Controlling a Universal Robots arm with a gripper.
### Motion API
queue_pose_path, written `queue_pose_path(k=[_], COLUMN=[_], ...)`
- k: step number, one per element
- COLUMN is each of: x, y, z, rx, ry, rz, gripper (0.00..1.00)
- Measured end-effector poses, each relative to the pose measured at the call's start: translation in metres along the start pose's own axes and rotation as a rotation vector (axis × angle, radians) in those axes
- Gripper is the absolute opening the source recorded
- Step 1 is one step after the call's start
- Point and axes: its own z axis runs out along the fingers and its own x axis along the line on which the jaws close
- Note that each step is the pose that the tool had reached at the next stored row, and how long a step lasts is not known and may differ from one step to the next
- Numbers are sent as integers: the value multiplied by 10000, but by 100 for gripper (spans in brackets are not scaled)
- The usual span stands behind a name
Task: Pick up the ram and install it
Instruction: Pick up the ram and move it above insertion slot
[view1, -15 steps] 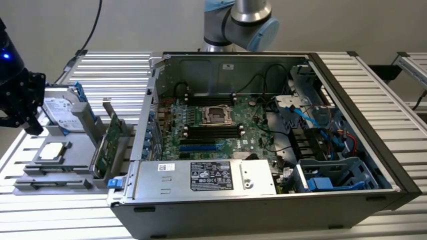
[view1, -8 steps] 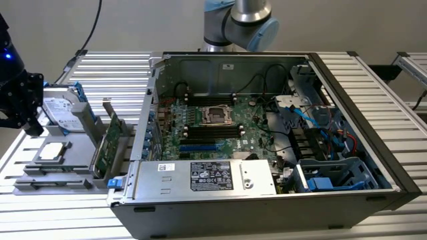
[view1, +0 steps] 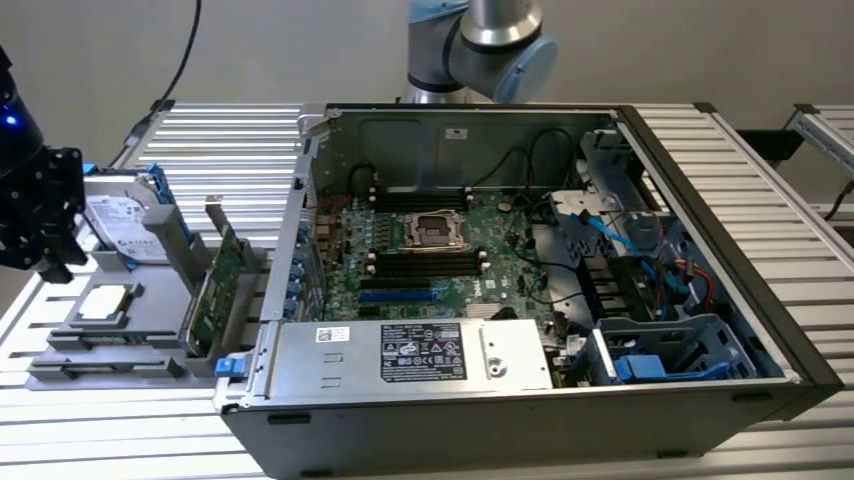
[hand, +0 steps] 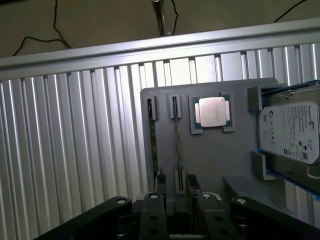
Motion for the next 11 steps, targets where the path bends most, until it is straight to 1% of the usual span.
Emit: queue_pose_path(k=[4, 11], x=[16, 64], y=[8, -3], z=[75, 205], rx=[0, -56], ry=[-13, -61], rz=[-246, -817], gripper=[30, 30])
